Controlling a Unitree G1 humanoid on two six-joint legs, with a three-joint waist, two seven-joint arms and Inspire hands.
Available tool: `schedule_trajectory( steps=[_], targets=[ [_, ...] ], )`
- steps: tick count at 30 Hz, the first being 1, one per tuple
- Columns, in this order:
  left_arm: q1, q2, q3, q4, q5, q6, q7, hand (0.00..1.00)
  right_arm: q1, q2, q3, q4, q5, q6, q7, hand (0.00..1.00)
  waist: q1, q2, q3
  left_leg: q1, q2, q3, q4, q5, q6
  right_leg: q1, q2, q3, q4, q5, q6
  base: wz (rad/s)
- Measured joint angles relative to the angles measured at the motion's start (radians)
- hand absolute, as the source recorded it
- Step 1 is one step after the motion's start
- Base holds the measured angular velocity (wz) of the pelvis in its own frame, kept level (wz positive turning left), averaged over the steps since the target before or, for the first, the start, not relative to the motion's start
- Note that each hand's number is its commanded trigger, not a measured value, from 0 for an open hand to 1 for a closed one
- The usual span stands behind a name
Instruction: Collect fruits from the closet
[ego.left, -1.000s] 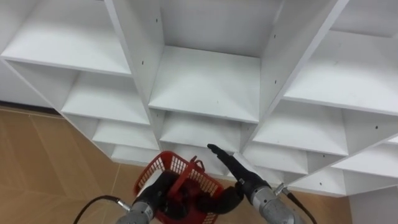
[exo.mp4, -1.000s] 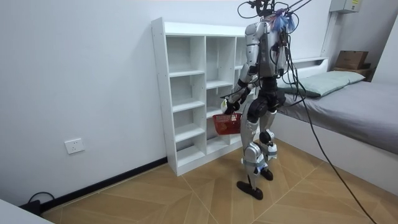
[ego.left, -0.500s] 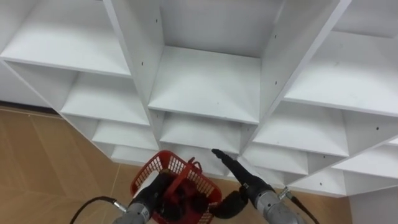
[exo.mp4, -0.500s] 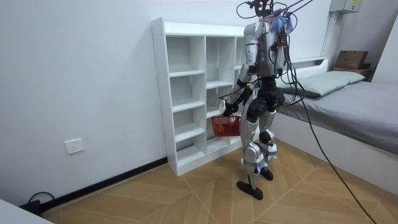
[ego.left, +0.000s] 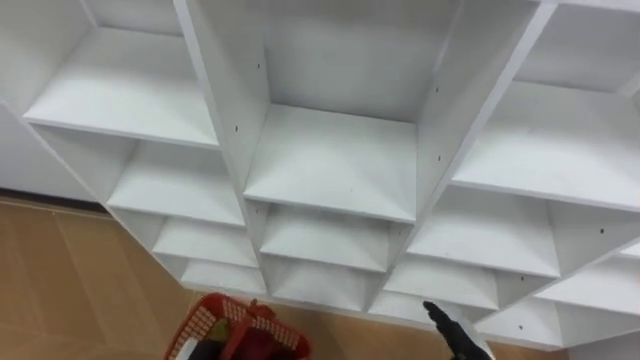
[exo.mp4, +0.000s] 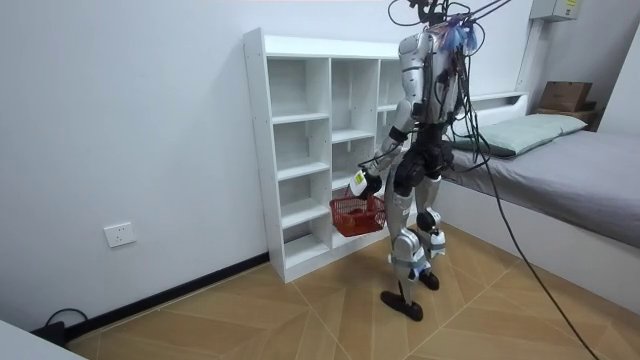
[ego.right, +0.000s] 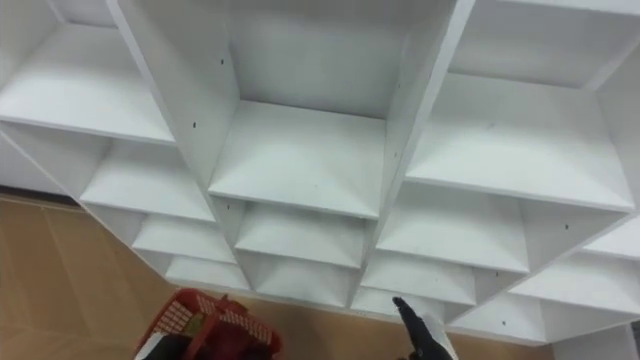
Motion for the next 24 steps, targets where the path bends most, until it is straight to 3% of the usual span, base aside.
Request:
schedule_trajectory(
  steps=[8,12,18,24],
  targets=[
    [0.045,-0.009,0.129,0.09,-0.02,-0.012,0.096,1.0,0.04,0.005,-0.116,0.166,0.146,-0.002,-0.023,0.0,-0.003,0.004,0.0025,0.035,0.001,0.001,-0.015,-0.008,-0.001,0.033,0.005,0.005,-0.018,-0.001,0.005,-0.02],
    [0.07,-0.011,0.178,0.114,-0.019,0.015,0.099,1.0,0.046,0.005,-0.155,0.231,0.152,0.01,-0.035,0.0,-0.006,0.005,0.0034,0.042,0.002,0.003,-0.015,-0.012,-0.002,0.038,0.007,0.018,-0.02,-0.002,0.006,-0.03],
    [0.067,-0.019,0.205,0.14,-0.02,0.062,0.102,1.0,0.047,0.008,-0.189,0.318,0.144,0.071,-0.059,0.0,-0.01,0.013,0.0075,0.061,0.002,0.015,-0.015,-0.017,-0.002,0.054,0.008,0.03,-0.015,-0.007,0.008,-0.05],
    [0.048,-0.03,0.214,0.149,-0.02,0.096,0.102,1.0,0.047,0.017,-0.189,0.317,0.105,0.127,-0.056,0.0,-0.01,0.022,0.007,0.075,0.012,0.046,-0.013,-0.028,-0.004,0.053,0.022,0.073,-0.01,-0.009,0.006,-0.17]
  ],
)
